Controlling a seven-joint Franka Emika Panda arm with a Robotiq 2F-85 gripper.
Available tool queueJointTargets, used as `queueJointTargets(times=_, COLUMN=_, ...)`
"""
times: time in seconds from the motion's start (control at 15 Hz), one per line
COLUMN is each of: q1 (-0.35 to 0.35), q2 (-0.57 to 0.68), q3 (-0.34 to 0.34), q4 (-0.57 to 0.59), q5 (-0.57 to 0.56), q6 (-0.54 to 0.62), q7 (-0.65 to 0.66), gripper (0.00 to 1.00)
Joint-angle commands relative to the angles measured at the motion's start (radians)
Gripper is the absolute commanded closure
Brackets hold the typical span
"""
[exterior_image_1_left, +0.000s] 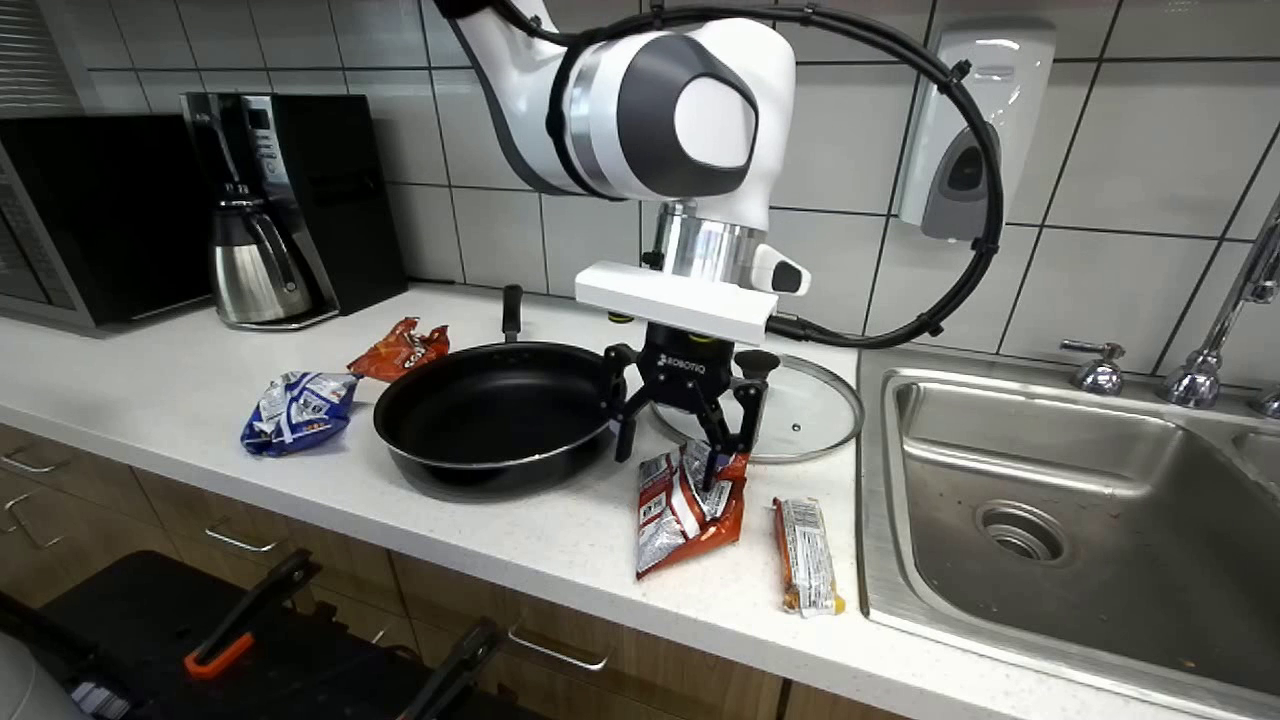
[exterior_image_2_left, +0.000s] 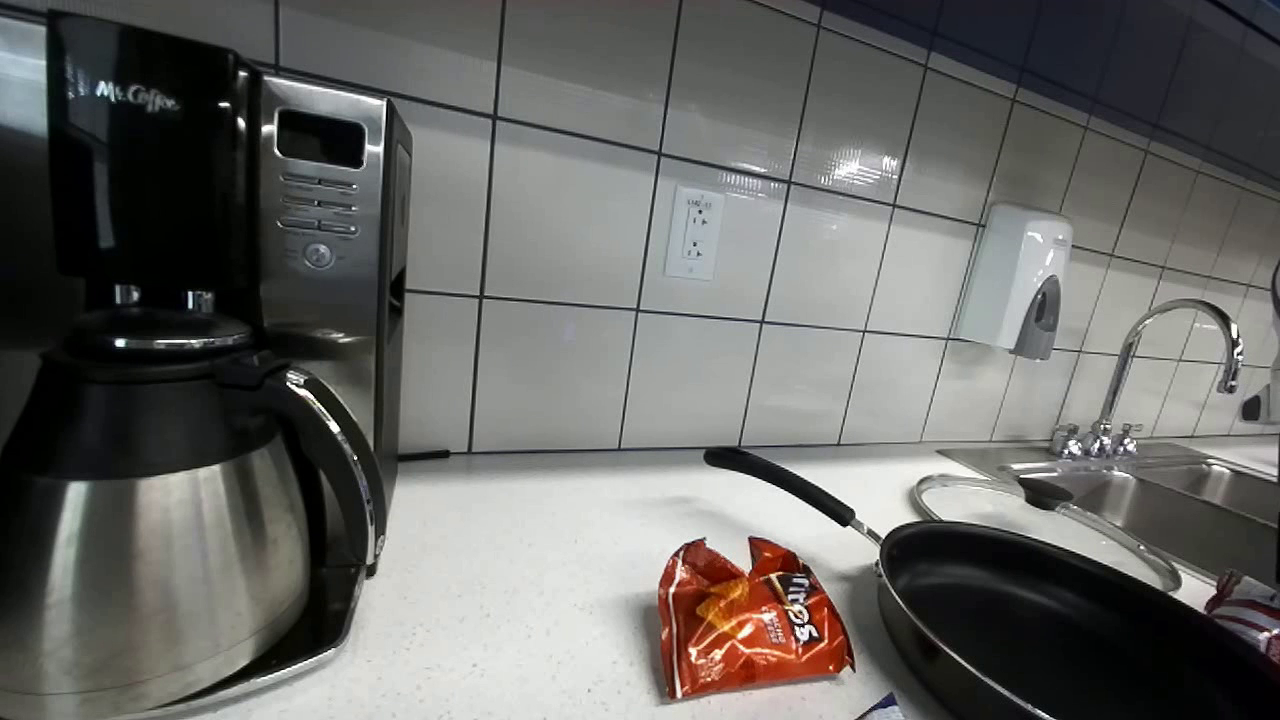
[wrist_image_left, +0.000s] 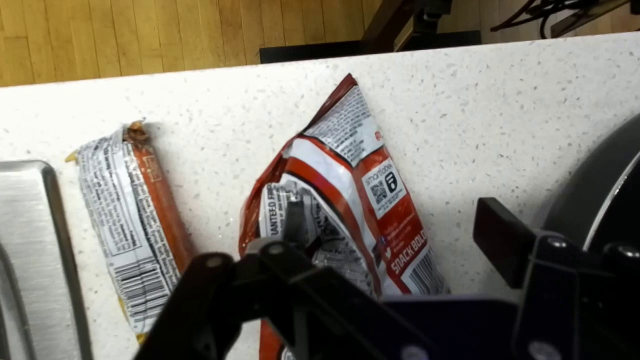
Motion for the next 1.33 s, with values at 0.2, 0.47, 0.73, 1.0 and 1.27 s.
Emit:
queueJointTargets(times=0.2, q1=-0.004, q2=0.012, q3=-0.001, q4=0.011, q5=-0.016, q6=0.018, q7=0.018, gripper=0.67)
queueJointTargets(times=0.47, q1=-0.003, q2=0.011, q3=-0.004, q4=0.015, q5=-0.021, q6=0.019, q7=0.024, gripper=0.97)
queueJointTargets(times=0.73, q1=-0.004, q2=0.002, q3=-0.001, q4=0.017, q5=-0.012, q6=0.008, q7=0.013, gripper=1.00)
queueJointTargets(times=1.0, q1=0.001, q2=-0.053, q3=-0.001, q4=-0.003, q5=-0.023, q6=0.006, q7=0.016, gripper=1.00)
queueJointTargets(times=1.27, q1=0.014, q2=-0.120, q3=0.003, q4=-0.012, q5=-0.029, q6=0.002, q7=0.024, gripper=1.00)
